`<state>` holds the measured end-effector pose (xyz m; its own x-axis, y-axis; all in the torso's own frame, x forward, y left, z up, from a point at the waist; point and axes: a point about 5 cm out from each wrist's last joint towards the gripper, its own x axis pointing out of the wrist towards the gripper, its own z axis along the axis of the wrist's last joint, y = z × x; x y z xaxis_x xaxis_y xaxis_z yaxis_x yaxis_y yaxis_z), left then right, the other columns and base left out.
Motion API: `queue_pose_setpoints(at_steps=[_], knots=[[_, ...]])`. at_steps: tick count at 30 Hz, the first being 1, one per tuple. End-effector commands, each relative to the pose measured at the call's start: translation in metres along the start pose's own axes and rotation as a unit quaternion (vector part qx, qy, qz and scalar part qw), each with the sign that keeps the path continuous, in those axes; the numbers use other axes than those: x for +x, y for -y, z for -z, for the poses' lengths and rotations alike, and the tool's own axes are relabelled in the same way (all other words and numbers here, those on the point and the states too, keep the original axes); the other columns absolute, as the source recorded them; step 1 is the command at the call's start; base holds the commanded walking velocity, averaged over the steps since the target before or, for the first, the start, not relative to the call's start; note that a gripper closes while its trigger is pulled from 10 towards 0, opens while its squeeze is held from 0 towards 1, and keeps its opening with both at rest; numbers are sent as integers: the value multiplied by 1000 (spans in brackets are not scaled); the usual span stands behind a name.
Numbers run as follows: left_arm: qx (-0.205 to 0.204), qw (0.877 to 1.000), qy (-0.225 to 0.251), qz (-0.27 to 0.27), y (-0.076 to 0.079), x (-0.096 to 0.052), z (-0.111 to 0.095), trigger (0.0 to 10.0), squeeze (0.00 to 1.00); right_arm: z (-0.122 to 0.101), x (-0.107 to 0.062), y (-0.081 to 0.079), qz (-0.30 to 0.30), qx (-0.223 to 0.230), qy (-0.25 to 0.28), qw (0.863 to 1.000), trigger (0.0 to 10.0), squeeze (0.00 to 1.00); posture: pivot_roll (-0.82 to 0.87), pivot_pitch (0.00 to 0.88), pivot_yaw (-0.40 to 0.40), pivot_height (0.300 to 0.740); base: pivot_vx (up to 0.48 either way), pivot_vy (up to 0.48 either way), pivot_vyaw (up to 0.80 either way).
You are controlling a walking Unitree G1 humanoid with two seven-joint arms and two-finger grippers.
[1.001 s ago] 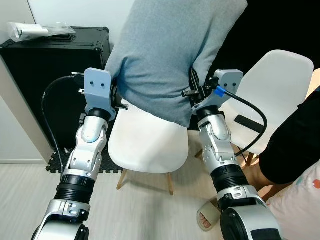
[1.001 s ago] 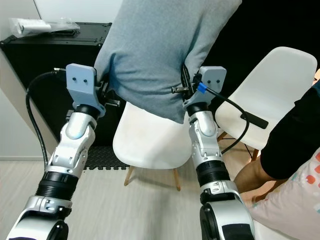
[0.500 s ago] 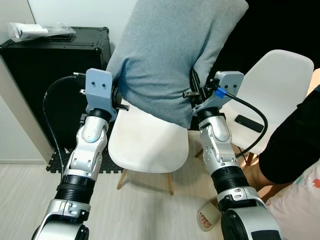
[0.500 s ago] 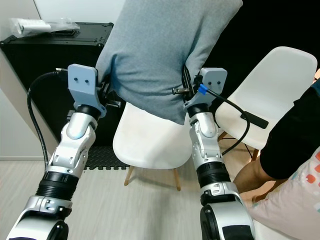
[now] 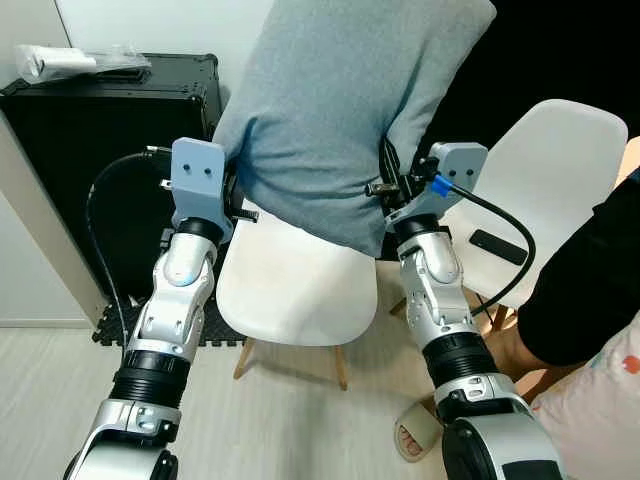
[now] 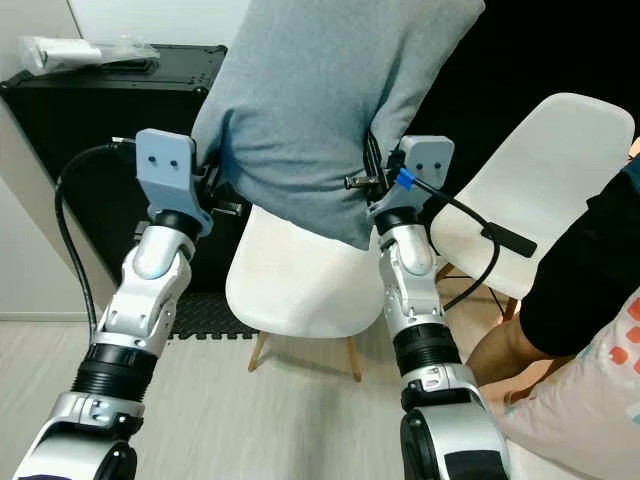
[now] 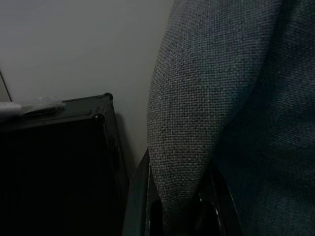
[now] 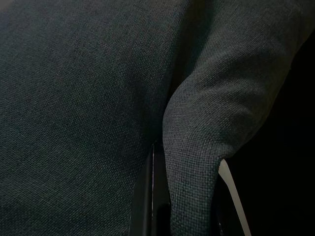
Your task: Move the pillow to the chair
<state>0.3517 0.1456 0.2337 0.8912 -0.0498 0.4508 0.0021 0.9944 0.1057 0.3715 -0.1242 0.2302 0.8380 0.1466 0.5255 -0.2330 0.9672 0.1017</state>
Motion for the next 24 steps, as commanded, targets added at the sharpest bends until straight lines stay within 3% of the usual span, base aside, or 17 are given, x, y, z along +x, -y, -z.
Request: queue_pose_setpoints(at_steps=[1,24], knots=[[5,998,6,-64,-25,-3,-1,10000,0,-13,-1,22,52,0,37,998,10000,0,3,63,-53,740,0,0,0],[2,998,-1,-64,-26,-4,1,10000,0,-12,-1,20,50,7,35,998,10000,0,-3,71,-50,740,0,0,0]])
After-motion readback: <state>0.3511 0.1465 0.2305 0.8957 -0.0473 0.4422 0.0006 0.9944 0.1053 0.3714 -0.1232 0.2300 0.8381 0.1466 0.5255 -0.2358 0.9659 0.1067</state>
